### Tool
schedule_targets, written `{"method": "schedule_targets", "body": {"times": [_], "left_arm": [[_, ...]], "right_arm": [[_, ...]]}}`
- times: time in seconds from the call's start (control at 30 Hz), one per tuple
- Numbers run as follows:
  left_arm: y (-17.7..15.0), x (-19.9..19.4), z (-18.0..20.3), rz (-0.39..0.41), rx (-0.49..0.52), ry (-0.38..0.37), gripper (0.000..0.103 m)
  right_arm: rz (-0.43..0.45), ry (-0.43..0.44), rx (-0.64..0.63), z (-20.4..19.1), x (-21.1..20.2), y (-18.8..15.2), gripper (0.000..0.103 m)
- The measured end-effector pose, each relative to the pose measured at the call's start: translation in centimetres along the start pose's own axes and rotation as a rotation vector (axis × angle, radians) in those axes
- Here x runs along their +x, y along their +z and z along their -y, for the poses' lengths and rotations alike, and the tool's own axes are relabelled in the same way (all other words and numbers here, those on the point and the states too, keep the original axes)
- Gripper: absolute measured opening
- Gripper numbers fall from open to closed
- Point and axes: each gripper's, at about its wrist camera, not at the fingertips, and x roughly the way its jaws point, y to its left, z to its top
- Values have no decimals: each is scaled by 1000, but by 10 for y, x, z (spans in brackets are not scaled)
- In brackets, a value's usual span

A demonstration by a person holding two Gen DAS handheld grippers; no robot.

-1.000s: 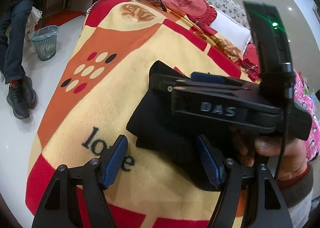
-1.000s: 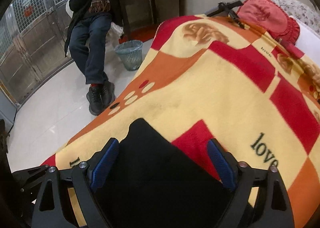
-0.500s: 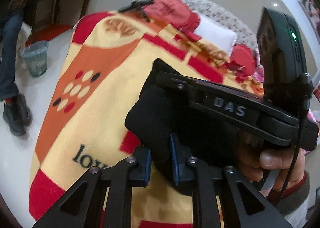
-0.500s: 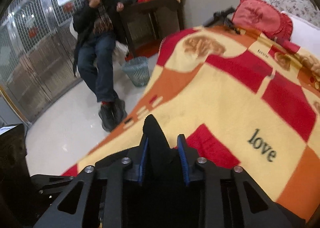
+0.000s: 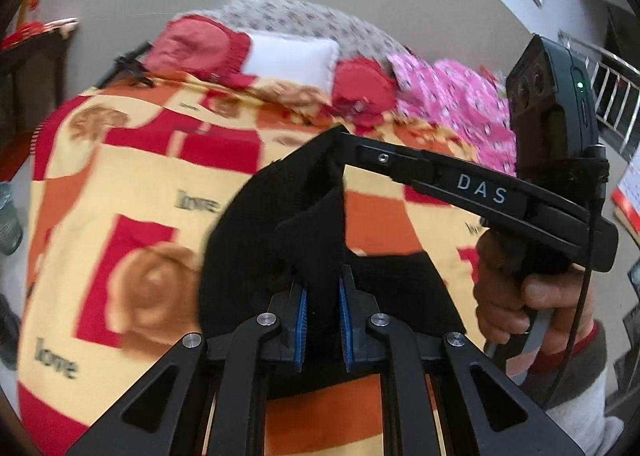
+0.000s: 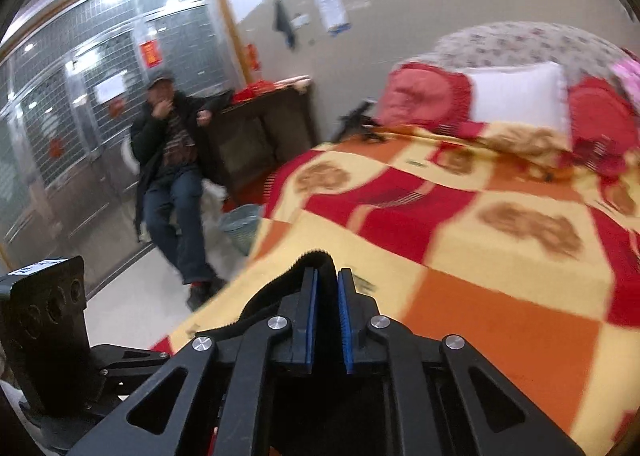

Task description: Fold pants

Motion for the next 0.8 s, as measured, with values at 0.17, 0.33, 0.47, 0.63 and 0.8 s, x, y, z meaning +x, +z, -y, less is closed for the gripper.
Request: {"method": "schedule_targets", "body": {"times": [0.17,0.33,0.47,0.63,0.8], "left_arm": [[-3,48,23,-127,42,-43,7],[-7,61,32,-162,123,19,10],[2,35,39,-137,168,-23,28],[-5,3,24,-90,185,16,33],[-15,-9,3,-62,138,128,35]], "right_arm": [[-28,-111,129,55,-20,-32,18],[-20,-110,314,99,-41,-64,72],[0,-75,344,102,-53,-73,80],[-9,10,327,84,-46,-77,88],[-73,28,327,66,-17,-80,89]]}}
